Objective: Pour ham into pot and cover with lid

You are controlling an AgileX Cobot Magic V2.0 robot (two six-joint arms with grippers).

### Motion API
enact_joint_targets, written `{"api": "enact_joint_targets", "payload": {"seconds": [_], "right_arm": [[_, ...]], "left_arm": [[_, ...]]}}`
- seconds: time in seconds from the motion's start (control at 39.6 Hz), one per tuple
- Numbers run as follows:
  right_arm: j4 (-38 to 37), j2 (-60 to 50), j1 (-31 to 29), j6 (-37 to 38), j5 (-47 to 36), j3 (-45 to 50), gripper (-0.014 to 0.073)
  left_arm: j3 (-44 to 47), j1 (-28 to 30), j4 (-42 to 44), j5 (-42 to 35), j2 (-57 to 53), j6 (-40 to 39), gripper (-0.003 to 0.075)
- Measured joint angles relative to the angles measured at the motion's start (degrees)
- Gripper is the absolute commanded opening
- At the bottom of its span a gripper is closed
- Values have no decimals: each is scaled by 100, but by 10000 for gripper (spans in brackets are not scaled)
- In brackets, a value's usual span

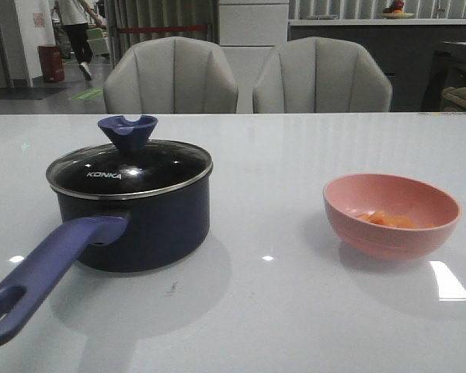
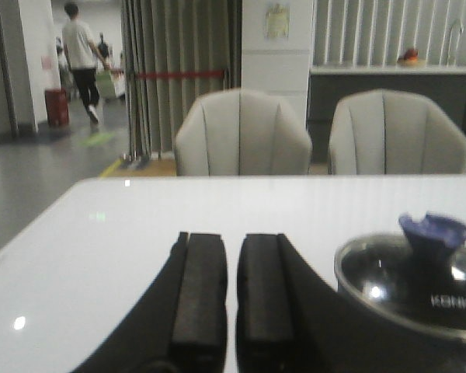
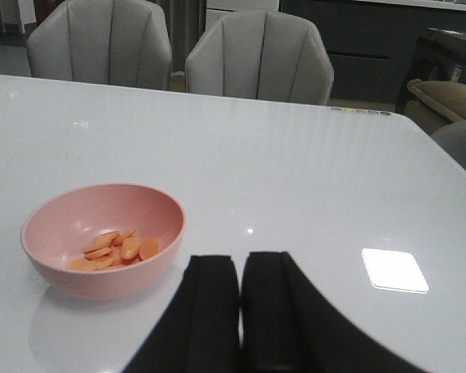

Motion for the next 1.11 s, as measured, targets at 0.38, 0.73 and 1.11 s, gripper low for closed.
{"api": "enact_joint_targets", "payload": {"seconds": [0.38, 0.73, 1.11], "right_arm": [[0, 0, 0, 0, 0, 0, 181], [0, 0, 0, 0, 0, 0, 181], [0, 0, 0, 0, 0, 0, 181]], "left_arm": [[-916, 0, 22, -227, 293, 0, 133], [-2629, 0, 70, 1961, 2399, 0, 133], [-2651, 0, 277, 1975, 3308, 0, 165]]}}
